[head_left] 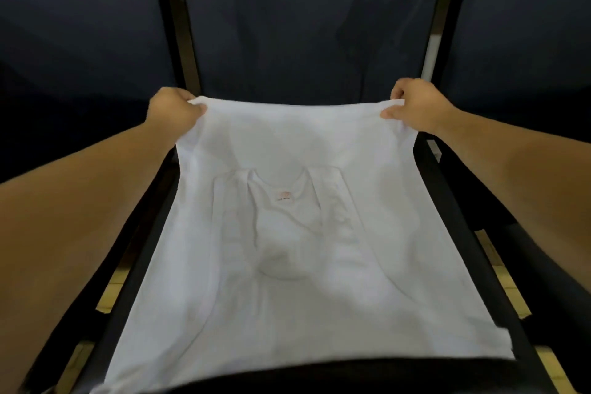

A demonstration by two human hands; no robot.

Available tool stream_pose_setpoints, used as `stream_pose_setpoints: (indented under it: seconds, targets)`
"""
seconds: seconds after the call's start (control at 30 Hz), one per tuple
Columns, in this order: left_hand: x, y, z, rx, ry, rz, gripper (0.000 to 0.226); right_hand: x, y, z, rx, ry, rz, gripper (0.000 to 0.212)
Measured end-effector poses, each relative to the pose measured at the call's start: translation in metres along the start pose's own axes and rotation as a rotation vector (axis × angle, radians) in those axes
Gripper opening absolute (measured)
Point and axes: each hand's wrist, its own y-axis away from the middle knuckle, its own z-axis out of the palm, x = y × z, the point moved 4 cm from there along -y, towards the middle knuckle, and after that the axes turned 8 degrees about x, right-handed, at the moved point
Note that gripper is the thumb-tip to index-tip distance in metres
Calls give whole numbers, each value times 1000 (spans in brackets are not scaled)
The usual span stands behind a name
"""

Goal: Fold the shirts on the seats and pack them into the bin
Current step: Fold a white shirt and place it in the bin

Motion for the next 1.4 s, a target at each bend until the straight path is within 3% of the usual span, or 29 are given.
stream_pose_setpoints:
  seconds: [0.17, 0.3, 0.47, 0.63, 0.87, 1.07, 1.23, 1.3, 1.4]
  targets:
    - [22, 3, -33, 44, 115, 32, 26, -20, 1, -38, 140, -106, 8, 31]
    - [26, 31, -58, -14, 40, 160, 15, -24, 27, -61, 151, -110, -26, 15]
    - [3, 89, -93, -55, -4, 233, 5, -21, 94, -78, 176, -138, -16, 17]
    - [-31, 151, -118, -135, -39, 276, 11, -4, 180, -82, 154, -170, -38, 16]
    - [-66, 211, -123, -300, -235, 415, 18, 25, 255, -59, 33, 60, -43, 30]
    - [-98, 230, -126, -366, -372, 410, 24, 35, 279, -44, -156, 287, -72, 32]
    - [-96, 228, -123, -403, -392, 432, 21, 23, 276, -46, -191, 423, -111, 24]
    - [-95, 229, -120, -471, -420, 416, 16, 23, 276, -47, -236, 548, -114, 18]
    - [-97, 230, -118, -542, -357, 277, 9, 19, 276, -49, -286, 636, -67, 25]
